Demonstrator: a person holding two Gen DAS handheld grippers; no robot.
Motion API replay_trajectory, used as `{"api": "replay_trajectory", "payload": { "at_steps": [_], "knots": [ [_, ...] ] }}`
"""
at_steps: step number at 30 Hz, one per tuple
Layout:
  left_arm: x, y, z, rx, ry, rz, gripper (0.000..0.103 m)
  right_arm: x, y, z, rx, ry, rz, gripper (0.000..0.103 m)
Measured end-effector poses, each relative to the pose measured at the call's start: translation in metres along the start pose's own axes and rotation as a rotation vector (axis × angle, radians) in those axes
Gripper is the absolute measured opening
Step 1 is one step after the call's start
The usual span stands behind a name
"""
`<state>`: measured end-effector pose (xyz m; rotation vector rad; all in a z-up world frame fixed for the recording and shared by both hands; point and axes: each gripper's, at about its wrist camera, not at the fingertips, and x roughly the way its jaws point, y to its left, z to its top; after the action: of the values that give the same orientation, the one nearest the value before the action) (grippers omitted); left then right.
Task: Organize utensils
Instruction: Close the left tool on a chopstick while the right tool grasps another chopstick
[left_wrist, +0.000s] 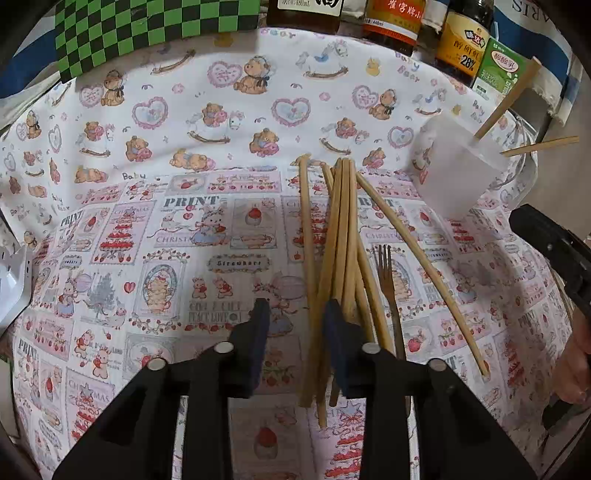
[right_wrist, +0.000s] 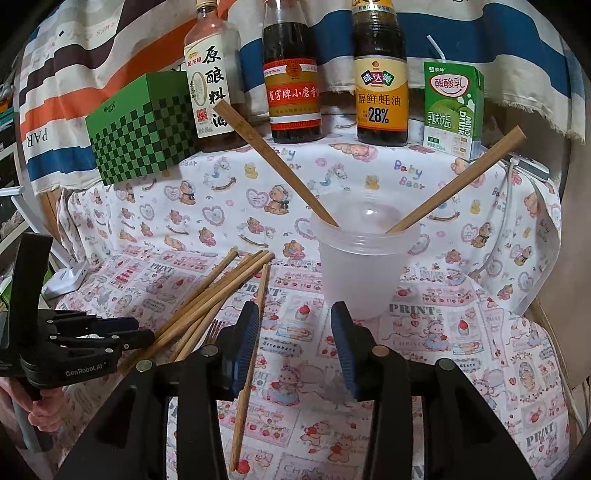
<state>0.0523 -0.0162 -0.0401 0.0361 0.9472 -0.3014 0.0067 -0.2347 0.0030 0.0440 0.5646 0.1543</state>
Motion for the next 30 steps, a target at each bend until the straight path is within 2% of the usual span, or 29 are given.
{"api": "replay_trajectory", "payload": {
  "at_steps": [3, 5, 10, 12, 15, 17, 20, 23, 26, 27, 29, 30],
  "knots": [
    [0.006, 0.004, 0.000, -0.011, 0.025, 0.026, 0.016, 0.000, 0.000, 0.000, -0.004, 0.001, -0.004, 0.043],
    [0.009, 0.006, -0.001, -0.014, 0.033, 0.037, 0.014, 0.001, 0.000, -0.001, -0.007, 0.003, -0.008, 0.043],
    [0.009, 0.005, -0.002, -0.015, 0.043, 0.012, 0.012, 0.003, -0.001, -0.001, -0.006, 0.018, -0.007, 0.043],
    [0.006, 0.000, -0.002, 0.014, 0.030, 0.000, 0.010, 0.006, 0.000, -0.001, -0.003, 0.038, 0.008, 0.043],
    [-0.021, -0.009, 0.000, 0.054, -0.093, -0.017, 0.009, 0.013, 0.003, -0.004, -0.015, 0.097, 0.042, 0.043],
    [-0.042, -0.009, 0.001, 0.036, -0.180, -0.050, 0.007, 0.018, 0.006, -0.007, -0.019, 0.131, 0.061, 0.043],
    [-0.065, -0.003, 0.003, 0.010, -0.290, -0.039, 0.006, 0.025, 0.012, -0.013, -0.033, 0.179, 0.077, 0.043],
    [-0.076, 0.008, 0.005, -0.041, -0.348, -0.038, 0.006, 0.035, 0.026, -0.022, -0.101, 0.261, 0.085, 0.043],
    [-0.087, 0.017, 0.007, -0.088, -0.420, -0.007, 0.006, 0.042, 0.043, -0.032, -0.177, 0.304, 0.064, 0.042],
    [-0.092, 0.019, 0.006, -0.109, -0.458, 0.016, 0.006, 0.043, 0.045, -0.035, -0.191, 0.309, 0.062, 0.041],
    [-0.103, 0.025, 0.003, -0.158, -0.535, 0.031, 0.006, 0.046, 0.051, -0.039, -0.212, 0.327, 0.063, 0.028],
    [-0.108, 0.027, 0.001, -0.176, -0.565, 0.030, 0.006, 0.047, 0.051, -0.040, -0.211, 0.333, 0.064, 0.027]
  ]
}}
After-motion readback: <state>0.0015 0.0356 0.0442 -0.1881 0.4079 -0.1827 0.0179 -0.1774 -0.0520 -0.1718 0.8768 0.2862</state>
